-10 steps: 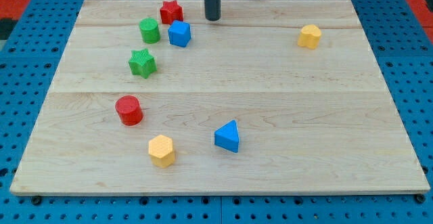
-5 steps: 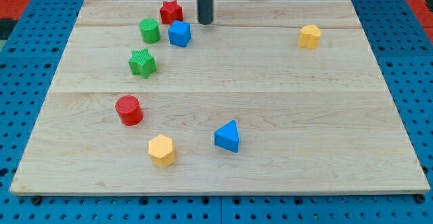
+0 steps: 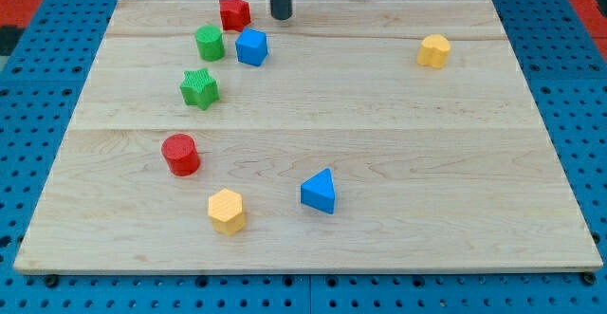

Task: Move red star to the top of green circle

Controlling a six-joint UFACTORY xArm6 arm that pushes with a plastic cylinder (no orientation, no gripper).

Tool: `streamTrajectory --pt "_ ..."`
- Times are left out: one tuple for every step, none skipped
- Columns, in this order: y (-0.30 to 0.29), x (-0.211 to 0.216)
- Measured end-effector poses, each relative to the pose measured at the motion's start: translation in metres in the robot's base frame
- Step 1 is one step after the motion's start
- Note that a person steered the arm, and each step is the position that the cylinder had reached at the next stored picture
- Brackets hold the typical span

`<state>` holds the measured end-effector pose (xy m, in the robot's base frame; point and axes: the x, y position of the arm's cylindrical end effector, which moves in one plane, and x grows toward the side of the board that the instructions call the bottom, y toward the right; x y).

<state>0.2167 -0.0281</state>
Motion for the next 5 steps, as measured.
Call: streamTrajectory --pt "-0.024 -0.015" --pt "-0.024 0.001" --pt "-0.027 0.004" --pt "-0.071 0.004" --pt "-0.071 0.004"
